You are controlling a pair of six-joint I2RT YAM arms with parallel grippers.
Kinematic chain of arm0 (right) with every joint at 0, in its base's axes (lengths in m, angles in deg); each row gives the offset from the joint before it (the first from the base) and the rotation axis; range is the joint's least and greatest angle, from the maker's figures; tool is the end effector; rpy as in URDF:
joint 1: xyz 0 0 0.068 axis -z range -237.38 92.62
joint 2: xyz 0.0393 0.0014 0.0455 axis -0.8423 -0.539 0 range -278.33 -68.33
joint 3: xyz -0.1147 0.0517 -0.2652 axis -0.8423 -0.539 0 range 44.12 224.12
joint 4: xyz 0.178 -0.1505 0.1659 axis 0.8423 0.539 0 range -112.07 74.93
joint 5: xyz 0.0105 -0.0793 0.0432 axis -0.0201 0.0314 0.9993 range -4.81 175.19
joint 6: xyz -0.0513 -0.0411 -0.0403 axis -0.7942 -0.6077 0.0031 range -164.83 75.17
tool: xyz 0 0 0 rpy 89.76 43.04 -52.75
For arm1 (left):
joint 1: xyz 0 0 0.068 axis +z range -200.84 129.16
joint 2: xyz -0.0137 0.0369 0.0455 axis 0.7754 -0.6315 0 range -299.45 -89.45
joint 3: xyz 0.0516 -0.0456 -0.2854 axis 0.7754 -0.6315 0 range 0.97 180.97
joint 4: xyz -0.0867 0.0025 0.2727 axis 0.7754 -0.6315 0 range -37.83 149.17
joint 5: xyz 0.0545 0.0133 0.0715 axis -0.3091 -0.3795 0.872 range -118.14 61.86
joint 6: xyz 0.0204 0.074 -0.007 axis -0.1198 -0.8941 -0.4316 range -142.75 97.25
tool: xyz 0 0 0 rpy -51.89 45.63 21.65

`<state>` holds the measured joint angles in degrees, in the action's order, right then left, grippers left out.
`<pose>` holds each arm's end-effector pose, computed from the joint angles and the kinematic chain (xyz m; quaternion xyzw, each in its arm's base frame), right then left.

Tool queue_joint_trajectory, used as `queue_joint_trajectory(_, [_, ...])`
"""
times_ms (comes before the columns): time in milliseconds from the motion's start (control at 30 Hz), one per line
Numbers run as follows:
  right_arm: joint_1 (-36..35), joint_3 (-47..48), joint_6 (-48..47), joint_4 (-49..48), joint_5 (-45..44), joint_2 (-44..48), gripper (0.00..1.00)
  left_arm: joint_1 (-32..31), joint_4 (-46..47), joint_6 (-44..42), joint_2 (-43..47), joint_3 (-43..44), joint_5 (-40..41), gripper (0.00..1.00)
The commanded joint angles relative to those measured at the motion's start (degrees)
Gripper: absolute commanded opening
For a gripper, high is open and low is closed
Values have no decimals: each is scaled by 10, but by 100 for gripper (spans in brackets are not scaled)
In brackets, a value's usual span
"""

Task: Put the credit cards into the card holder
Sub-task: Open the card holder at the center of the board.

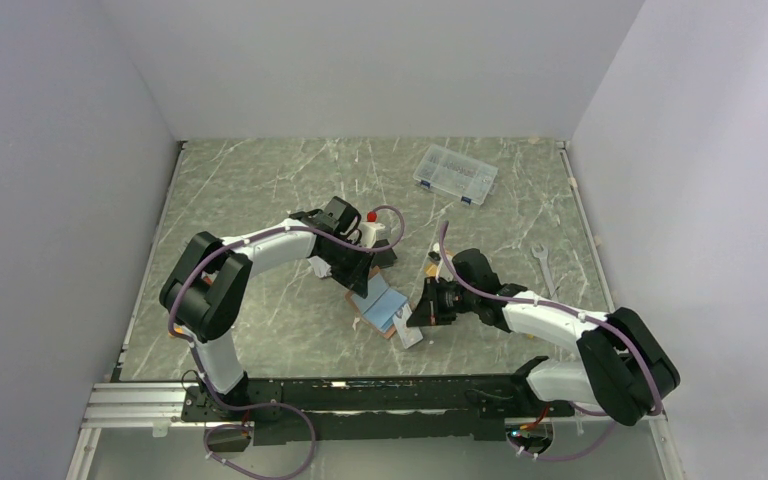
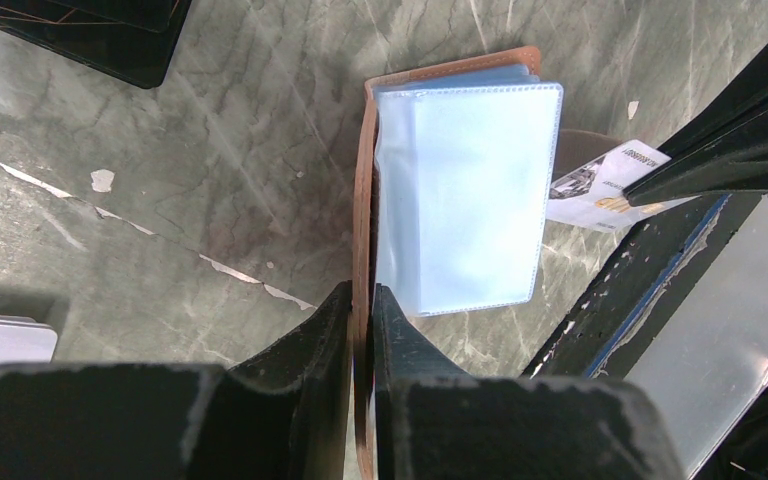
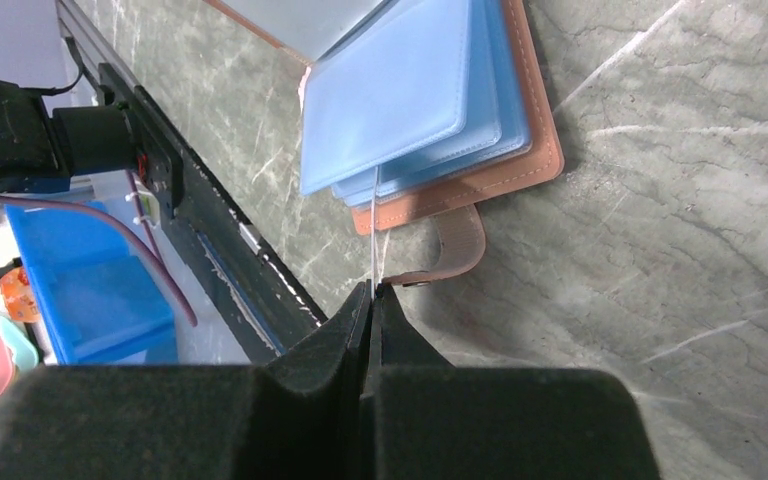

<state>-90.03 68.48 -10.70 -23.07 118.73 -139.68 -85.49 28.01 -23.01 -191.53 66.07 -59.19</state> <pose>0.1884 0.1637 0.1339 -0.0966 0.8891 0.4207 0.1523 0.2941 -0.2444 0.1566 0.3321 0.8873 -0.3050 0.0968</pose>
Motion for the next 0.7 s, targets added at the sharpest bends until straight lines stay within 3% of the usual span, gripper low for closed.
queue_joint_trajectory(0, [2, 11, 4, -32, 6, 3, 0, -2, 0, -2, 5, 9, -7, 14])
queue_joint_trajectory(400, [2, 47, -2, -27, 10, -7, 0, -2, 1, -1, 8, 9, -7, 15])
queue_joint_trajectory(667, [3, 78, -4, -35, 14, -46, 0, -2, -4, 13, 10, 13, -11, 23])
